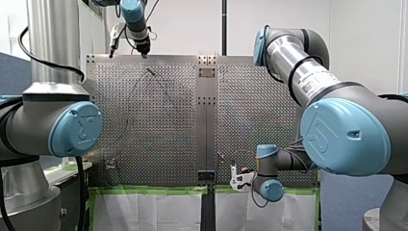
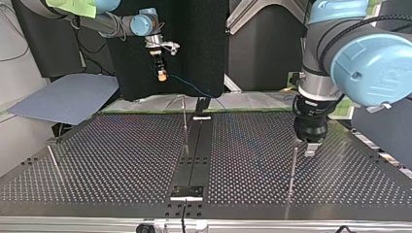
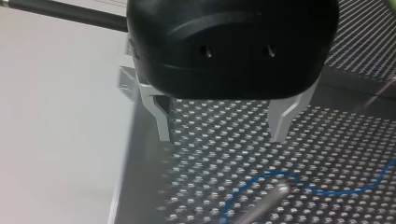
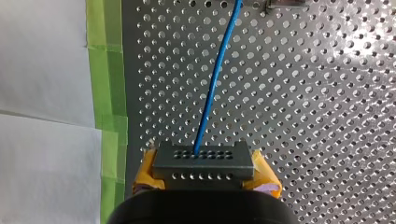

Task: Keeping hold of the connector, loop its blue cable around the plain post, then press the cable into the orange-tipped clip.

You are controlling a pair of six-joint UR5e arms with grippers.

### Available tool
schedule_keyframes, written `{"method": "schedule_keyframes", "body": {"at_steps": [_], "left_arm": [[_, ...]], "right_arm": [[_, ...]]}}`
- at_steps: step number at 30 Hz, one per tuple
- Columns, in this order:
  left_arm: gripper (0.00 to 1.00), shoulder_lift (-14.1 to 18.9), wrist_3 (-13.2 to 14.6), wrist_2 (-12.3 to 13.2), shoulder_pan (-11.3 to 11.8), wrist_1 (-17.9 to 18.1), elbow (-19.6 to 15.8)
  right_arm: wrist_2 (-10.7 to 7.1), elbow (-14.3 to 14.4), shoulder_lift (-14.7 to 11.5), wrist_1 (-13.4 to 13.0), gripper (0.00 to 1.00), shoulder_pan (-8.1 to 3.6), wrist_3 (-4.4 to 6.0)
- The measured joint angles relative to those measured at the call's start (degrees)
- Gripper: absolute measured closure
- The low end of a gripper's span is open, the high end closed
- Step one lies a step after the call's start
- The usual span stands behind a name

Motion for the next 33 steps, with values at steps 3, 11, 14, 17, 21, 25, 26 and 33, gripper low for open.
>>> {"method": "schedule_keyframes", "body": {"at_steps": [3, 11, 14, 17, 21, 25, 26, 33], "left_arm": [[0.0, -0.75, -0.34, -0.69, -0.58, -1.58, -0.02], [0.0, -1.08, -1.54, -2.36, -1.62, -6.51, -0.06], [0.0, -1.08, -1.94, -3.94, -1.84, -8.37, -0.21], [0.0, -1.09, -2.19, -5.76, -1.99, -10.09, -0.47], [0.0, -1.08, -2.31, -8.09, -2.23, -10.94, -0.67], [0.0, -1.06, -2.33, -9.1, -2.51, -11.13, -0.7], [0.0, -1.05, -2.33, -9.18, -2.58, -11.15, -0.71], [0.0, -1.03, -2.65, -9.33, -3.06, -11.18, -0.7]], "right_arm": [[-0.01, 0.0, 0.0, 0.1, 1.0, 0.07, 0.0], [0.03, 0.0, 0.0, 0.26, 1.0, 0.22, 0.0], [0.02, 0.0, 0.0, 0.26, 1.0, 0.28, 0.0], [0.03, 0.0, 0.0, 0.27, 1.0, 0.36, 0.0], [0.03, 0.0, 0.0, 0.27, 1.0, 0.4, 0.03], [0.06, -0.01, 0.0, 0.27, 1.0, 0.41, 0.02], [0.06, -0.01, 0.0, 0.27, 1.0, 0.42, 0.01], [0.04, -0.01, 0.0, 0.33, 1.0, 0.42, 0.01]]}}
